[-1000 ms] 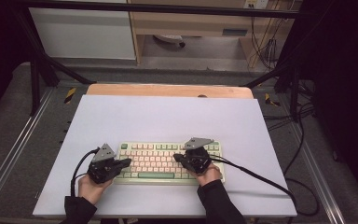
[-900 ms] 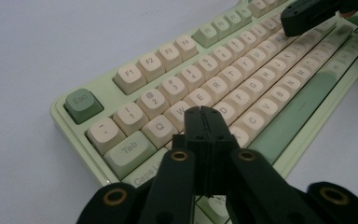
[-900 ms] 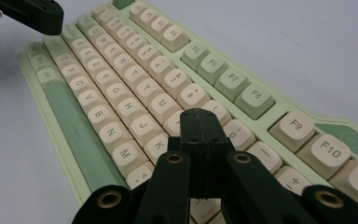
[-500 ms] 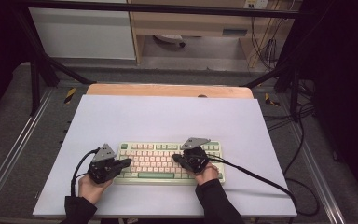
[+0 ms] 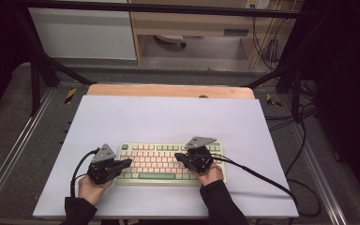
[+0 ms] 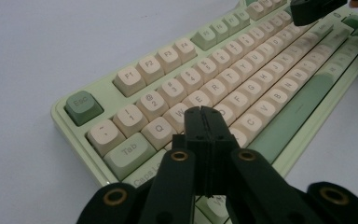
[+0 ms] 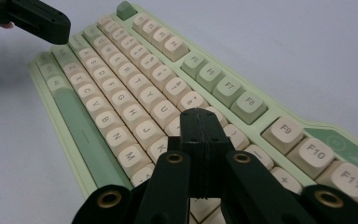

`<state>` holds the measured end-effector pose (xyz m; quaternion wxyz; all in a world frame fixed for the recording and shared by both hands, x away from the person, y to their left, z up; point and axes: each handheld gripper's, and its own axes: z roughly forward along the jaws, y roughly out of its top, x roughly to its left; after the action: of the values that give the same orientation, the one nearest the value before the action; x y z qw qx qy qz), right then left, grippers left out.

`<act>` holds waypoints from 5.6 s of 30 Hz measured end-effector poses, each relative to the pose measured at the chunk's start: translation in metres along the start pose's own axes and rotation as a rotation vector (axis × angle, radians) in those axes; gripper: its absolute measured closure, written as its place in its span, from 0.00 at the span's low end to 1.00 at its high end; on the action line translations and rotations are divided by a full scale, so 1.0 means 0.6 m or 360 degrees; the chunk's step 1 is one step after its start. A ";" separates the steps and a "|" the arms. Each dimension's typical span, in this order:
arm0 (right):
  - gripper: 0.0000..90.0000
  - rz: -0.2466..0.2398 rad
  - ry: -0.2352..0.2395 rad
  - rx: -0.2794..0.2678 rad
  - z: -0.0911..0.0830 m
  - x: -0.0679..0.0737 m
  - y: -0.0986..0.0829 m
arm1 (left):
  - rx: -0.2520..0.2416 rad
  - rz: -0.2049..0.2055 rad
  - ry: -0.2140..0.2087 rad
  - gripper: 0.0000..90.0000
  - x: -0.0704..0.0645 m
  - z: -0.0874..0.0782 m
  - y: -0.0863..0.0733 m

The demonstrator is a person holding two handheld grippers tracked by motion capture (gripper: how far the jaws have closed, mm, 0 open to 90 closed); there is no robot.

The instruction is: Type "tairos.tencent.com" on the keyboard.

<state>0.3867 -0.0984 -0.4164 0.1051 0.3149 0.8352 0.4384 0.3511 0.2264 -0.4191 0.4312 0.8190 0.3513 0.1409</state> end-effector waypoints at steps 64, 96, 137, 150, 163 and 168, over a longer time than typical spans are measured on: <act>1.00 -0.0001 -0.0006 -0.0038 -0.076 -0.011 -0.046 | 0.0069 0.0051 -0.0012 1.00 -0.024 0.033 0.019; 1.00 0.0003 0.0089 -0.0036 -0.056 0.008 -0.037 | 0.0022 -0.0004 0.0000 1.00 -0.001 -0.003 -0.002; 1.00 -0.0033 0.0065 0.0034 -0.030 0.021 -0.038 | 0.0013 -0.0006 -0.0013 1.00 -0.001 -0.003 -0.004; 1.00 -0.0020 0.0023 0.0008 -0.055 0.006 -0.039 | 0.0011 -0.0001 -0.0011 1.00 -0.008 0.000 0.004; 1.00 0.0002 0.0000 -0.0021 -0.076 -0.009 -0.050 | 0.0021 0.0011 -0.0018 1.00 -0.018 0.012 0.017; 1.00 0.0007 -0.0006 -0.0016 -0.081 -0.012 -0.055 | 0.0024 0.0018 -0.0027 1.00 -0.022 0.018 0.025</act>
<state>0.3559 -0.1490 -0.4144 0.1073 0.3170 0.8322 0.4422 0.3542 0.2049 -0.4128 0.4272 0.8253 0.3442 0.1337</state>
